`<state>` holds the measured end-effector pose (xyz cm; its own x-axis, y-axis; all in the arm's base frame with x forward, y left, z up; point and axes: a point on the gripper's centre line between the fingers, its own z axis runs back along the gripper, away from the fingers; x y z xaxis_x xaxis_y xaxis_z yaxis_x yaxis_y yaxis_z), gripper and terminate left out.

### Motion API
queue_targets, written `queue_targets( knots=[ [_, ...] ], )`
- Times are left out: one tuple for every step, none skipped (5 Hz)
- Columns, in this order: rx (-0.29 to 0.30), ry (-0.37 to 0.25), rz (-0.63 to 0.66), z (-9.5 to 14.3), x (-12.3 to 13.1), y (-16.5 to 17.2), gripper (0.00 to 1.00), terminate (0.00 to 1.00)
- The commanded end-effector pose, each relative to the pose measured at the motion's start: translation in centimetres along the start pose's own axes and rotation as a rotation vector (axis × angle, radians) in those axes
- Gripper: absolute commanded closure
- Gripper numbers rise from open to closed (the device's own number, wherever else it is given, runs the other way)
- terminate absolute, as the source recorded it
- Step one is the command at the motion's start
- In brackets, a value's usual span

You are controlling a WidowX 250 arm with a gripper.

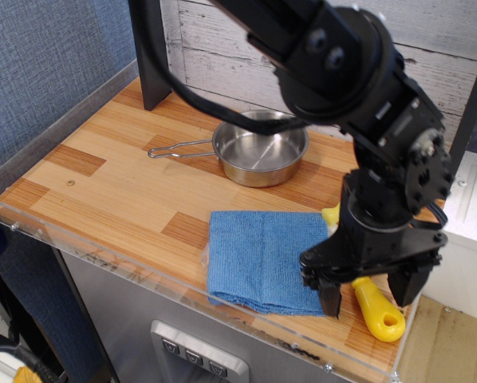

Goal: Move yellow knife to left side of counter by silver pan handle

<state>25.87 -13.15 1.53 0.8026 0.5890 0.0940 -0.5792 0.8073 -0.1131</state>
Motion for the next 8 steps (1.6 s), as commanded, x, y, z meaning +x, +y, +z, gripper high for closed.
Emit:
queue_targets(
  knots=[
    [-0.029, -0.041, -0.025, 0.3, 0.1, -1.7, 1.0, 0.0],
    [-0.024, -0.05, -0.018, 0.4, 0.2, -1.7, 1.0, 0.0],
    [-0.018, -0.062, -0.025, 0.7, 0.4, -1.9, 1.0, 0.0],
    [-0.007, -0.082, -0.06, 1.3, 0.9, -2.0, 1.0, 0.0],
    [-0.002, -0.115, -0.132, 2.7, 1.7, -2.1, 1.0, 0.0],
    [-0.017, -0.147, -0.192, 5.5, 2.4, -2.8, 1.0, 0.0],
    [-0.045, -0.172, -0.178, 7.9, 2.1, -2.7, 1.0, 0.0],
    [-0.068, -0.193, -0.165, 10.2, 1.6, -1.7, 1.0, 0.0]
  ],
)
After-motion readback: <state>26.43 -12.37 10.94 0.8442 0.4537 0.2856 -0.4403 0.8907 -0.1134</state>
